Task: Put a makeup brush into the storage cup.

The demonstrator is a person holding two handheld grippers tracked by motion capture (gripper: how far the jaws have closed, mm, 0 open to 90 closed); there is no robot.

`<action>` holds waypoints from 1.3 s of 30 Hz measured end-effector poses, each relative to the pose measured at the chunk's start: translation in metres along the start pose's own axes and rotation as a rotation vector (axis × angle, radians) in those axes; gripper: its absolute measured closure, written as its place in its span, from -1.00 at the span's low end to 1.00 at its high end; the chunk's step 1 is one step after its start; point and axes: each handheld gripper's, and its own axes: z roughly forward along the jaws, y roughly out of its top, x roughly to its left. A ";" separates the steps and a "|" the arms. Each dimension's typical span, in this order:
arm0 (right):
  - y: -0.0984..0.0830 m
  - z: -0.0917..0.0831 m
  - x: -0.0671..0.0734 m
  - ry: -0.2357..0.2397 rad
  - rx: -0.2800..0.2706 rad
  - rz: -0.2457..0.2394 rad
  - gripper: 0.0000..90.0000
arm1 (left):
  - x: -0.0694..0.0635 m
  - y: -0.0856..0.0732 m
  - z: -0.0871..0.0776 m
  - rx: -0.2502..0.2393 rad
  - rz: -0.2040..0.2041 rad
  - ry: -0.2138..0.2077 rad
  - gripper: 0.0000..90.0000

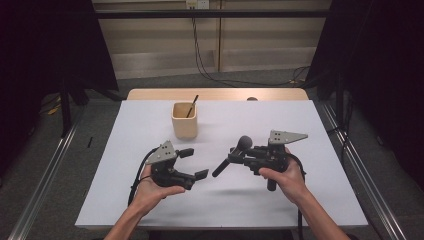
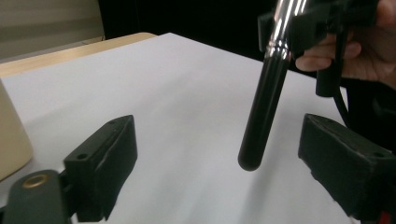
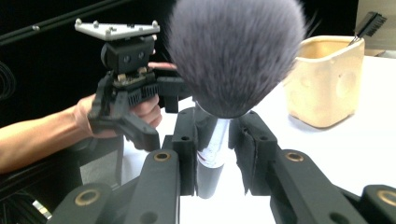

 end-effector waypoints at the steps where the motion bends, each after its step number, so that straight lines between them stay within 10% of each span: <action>1: 0.001 -0.001 0.000 0.002 0.011 0.002 0.57 | 0.000 0.000 -0.001 -0.001 -0.001 0.005 -0.89; 39: 0.045 0.013 0.003 -0.059 0.413 -0.059 0.58 | -0.012 0.018 0.023 0.039 0.048 -0.082 -0.95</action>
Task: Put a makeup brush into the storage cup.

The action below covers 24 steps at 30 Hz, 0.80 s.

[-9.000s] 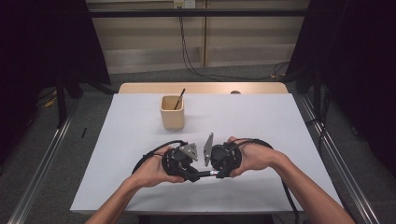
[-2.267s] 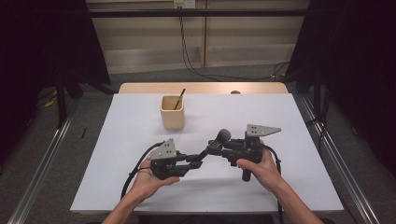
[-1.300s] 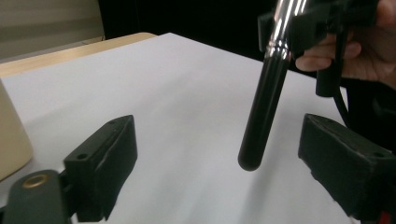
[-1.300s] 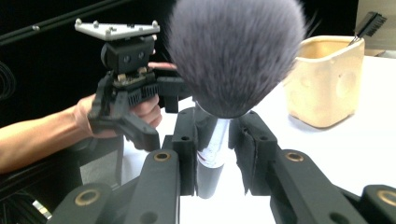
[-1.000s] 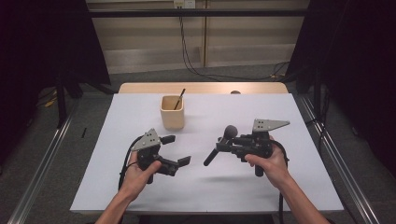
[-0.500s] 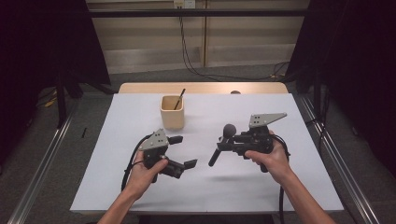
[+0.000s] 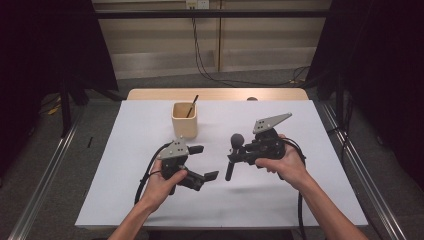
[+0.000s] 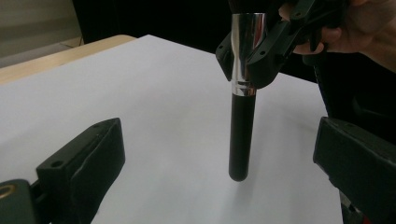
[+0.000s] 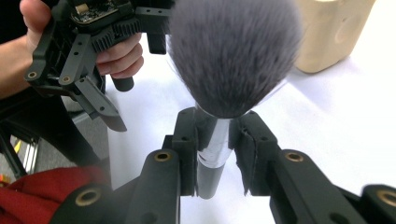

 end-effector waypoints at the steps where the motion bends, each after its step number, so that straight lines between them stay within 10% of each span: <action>1: 0.001 0.001 0.000 -0.002 0.012 -0.005 0.58 | 0.000 0.000 0.001 0.006 -0.004 -0.002 -0.95; 24: 0.016 0.014 0.002 0.011 0.077 -0.015 0.58 | -0.008 -0.003 0.033 0.043 0.000 -0.016 -0.68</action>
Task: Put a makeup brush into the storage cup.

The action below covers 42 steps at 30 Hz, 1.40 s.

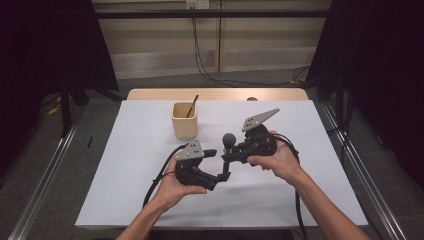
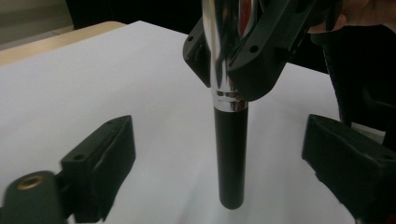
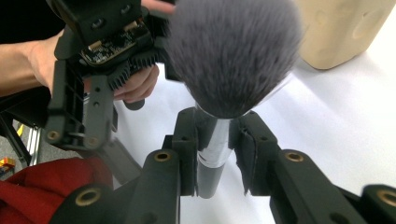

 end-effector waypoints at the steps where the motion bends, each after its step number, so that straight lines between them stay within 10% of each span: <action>1: 0.000 0.000 0.000 0.002 -0.002 0.003 0.58 | 0.000 0.000 0.001 0.005 0.003 0.000 -0.62; 7: 0.001 0.001 0.002 -0.001 -0.008 0.002 0.58 | 0.001 -0.001 0.003 0.021 -0.024 -0.003 -0.60; 27: -0.002 0.003 0.002 -0.004 -0.025 0.003 0.58 | 0.002 -0.002 0.006 -0.003 -0.008 -0.019 0.42; 42: -0.001 0.009 0.002 -0.003 -0.021 0.007 0.58 | 0.003 -0.004 0.006 0.002 -0.021 -0.020 0.65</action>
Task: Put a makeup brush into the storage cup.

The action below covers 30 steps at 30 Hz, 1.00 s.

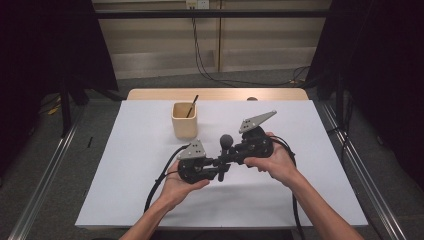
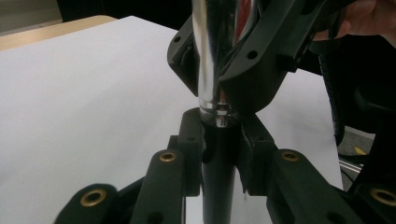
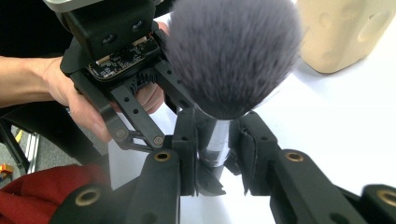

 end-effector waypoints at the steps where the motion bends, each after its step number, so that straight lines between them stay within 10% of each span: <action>1: 0.000 0.000 0.000 0.001 0.001 0.000 0.58 | 0.000 0.000 0.000 0.000 0.000 0.001 0.65; 17: -0.002 -0.001 0.000 0.010 -0.040 0.005 0.54 | 0.000 0.001 -0.002 -0.016 -0.020 -0.010 0.66; 30: -0.008 -0.008 -0.001 -0.032 -0.118 0.014 0.01 | 0.002 0.001 -0.007 -0.032 -0.044 0.011 0.66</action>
